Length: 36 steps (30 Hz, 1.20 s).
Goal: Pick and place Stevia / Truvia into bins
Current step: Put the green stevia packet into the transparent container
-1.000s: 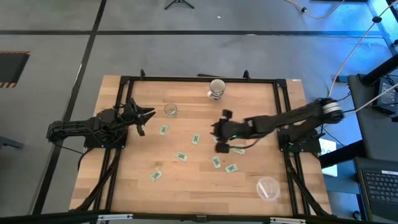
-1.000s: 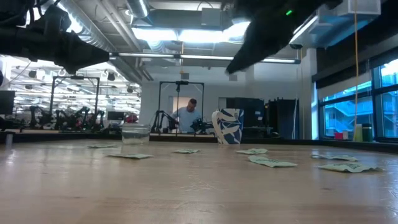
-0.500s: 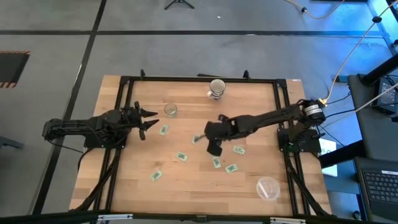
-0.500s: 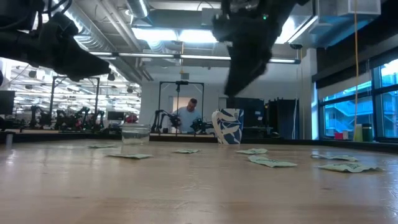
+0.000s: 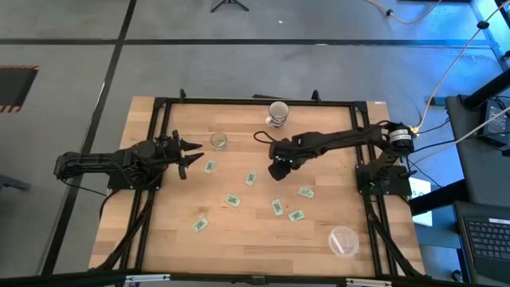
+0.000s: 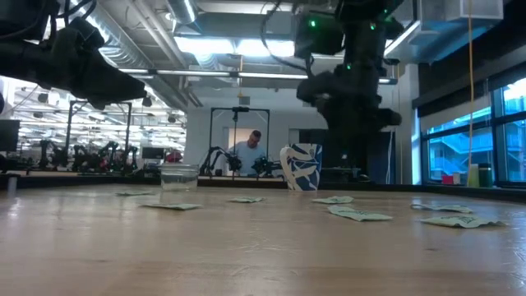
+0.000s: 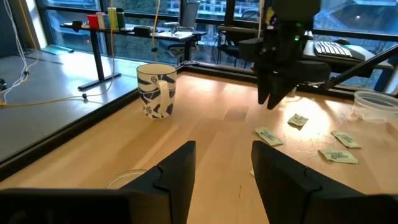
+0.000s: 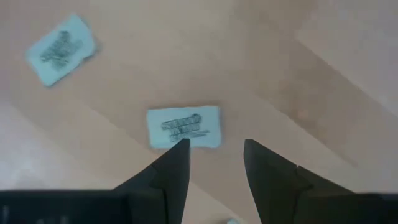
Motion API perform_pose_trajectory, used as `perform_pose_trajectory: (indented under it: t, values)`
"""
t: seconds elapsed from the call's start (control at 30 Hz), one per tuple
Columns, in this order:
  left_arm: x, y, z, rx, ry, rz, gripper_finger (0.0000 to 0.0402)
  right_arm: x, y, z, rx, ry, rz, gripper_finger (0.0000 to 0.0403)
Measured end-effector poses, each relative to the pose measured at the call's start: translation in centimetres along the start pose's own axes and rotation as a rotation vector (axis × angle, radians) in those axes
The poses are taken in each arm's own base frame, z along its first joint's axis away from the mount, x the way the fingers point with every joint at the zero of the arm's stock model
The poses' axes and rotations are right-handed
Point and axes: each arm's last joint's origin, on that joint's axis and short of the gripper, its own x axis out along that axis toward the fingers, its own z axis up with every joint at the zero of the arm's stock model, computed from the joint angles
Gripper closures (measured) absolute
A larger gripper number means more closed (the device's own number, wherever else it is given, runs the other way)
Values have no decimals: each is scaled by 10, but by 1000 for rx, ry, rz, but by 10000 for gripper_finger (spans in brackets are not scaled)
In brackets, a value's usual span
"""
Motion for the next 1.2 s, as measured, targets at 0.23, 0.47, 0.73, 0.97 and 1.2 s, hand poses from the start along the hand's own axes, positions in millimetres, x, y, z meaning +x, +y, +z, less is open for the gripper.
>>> perform_pose_trajectory:
  t: [0.23, 0.47, 0.73, 0.97, 1.2]
  values:
    - [0, 0, 0, 22, 0, 15, 253, 19, -2, -6, -2, -19, 69, 249]
    - [0, 1, 0, 11, -2, 31, 253, 35, -10, -13, 28, -10, 69, 249]
    - [0, 1, 0, 11, -1, 31, 256, 46, -13, -18, 47, -8, 143, 249]
    - [0, 1, 0, 11, -1, 31, 255, 52, -18, -23, 75, 3, 142, 249]
    - [0, 1, 0, 11, -1, 31, 257, 54, -17, -24, 63, -8, 158, 249]
